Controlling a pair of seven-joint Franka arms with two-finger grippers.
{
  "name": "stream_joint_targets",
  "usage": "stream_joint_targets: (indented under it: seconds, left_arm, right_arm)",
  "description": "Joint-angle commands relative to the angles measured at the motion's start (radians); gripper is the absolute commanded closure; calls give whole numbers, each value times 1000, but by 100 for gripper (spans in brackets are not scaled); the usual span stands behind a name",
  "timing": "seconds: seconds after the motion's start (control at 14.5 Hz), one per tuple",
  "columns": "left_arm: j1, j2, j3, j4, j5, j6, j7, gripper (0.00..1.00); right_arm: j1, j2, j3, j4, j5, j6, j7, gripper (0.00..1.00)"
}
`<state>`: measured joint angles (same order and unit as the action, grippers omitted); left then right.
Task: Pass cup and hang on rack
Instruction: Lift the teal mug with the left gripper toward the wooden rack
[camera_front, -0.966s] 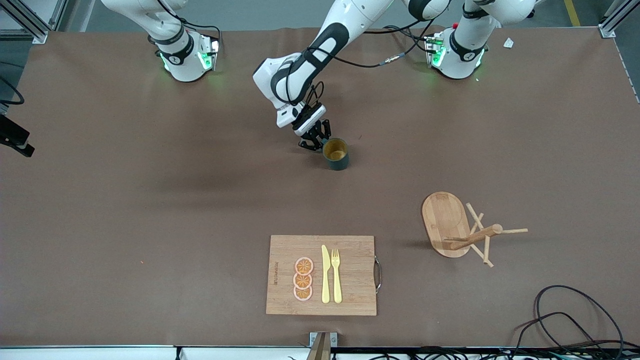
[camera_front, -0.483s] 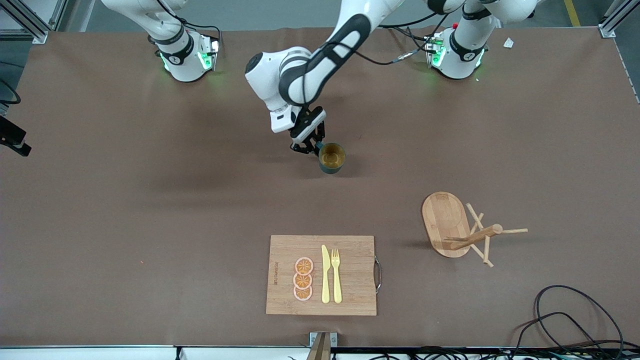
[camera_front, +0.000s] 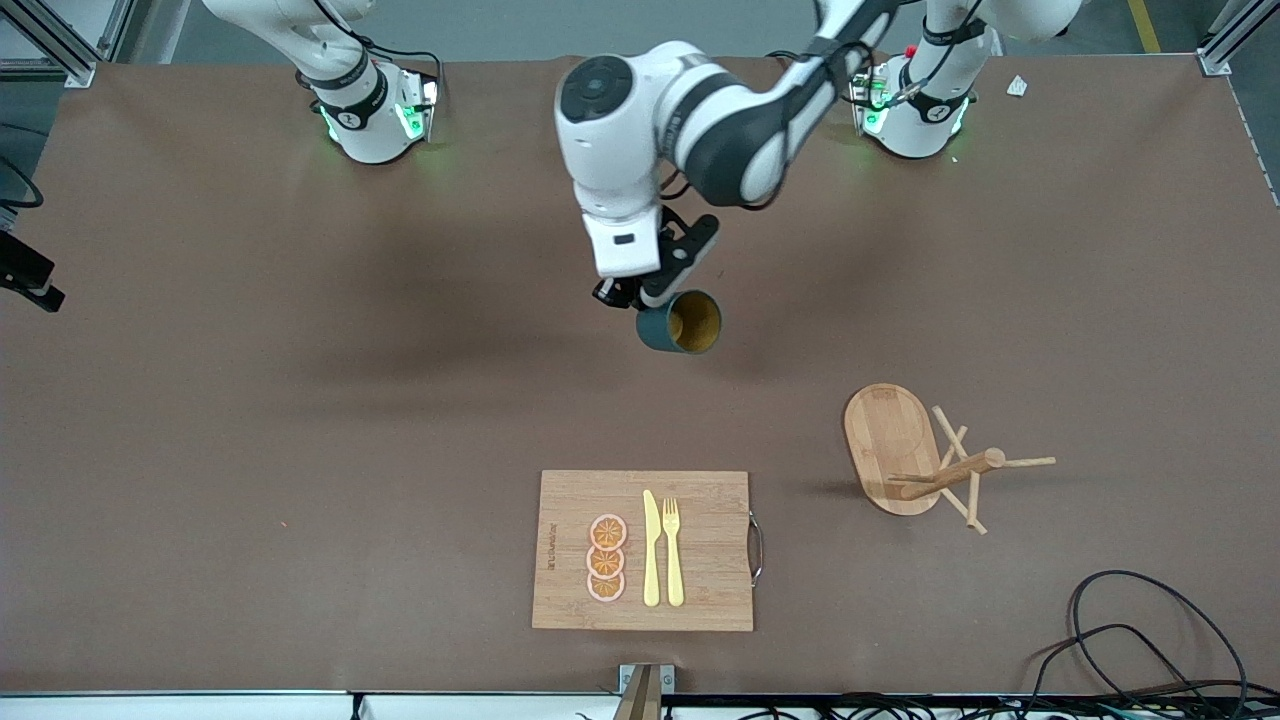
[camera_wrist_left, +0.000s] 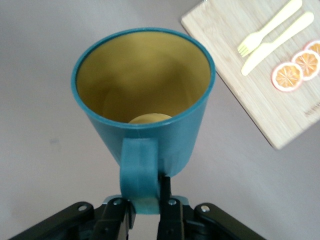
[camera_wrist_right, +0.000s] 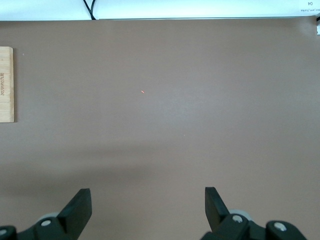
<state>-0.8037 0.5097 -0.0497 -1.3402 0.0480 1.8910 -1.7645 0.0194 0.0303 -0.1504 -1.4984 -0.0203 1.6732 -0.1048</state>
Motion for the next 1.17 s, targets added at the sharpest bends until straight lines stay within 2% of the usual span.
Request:
stream_joint_targets:
  seconds: [0.0, 0.21, 0.41, 0.69, 0.83, 1.1]
  left_arm:
    - [79, -68, -7, -42, -176, 28, 107, 100]
    - [171, -131, -7, -83, -357, 27, 219, 100]
    - [323, -194, -9, -155, -592, 1, 425, 100]
    - [544, -201, -7, -209, -883, -162, 687, 100]
    - [628, -189, -7, -221, -933, -248, 830, 100]
    - [753, -136, -6, -223, -994, -344, 991, 100]
  right_arm:
    - [-12, -16, 9, -10, 14, -6, -13, 0]
    - [-12, -16, 9, -10, 14, -6, -13, 0]
    - [-12, -16, 9, -10, 14, -6, -13, 0]
    - [-12, -18, 9, -10, 14, -6, -13, 0]
    - [-12, -16, 9, -10, 14, -6, -13, 0]
    - [-12, -16, 9, -10, 14, -6, -12, 0]
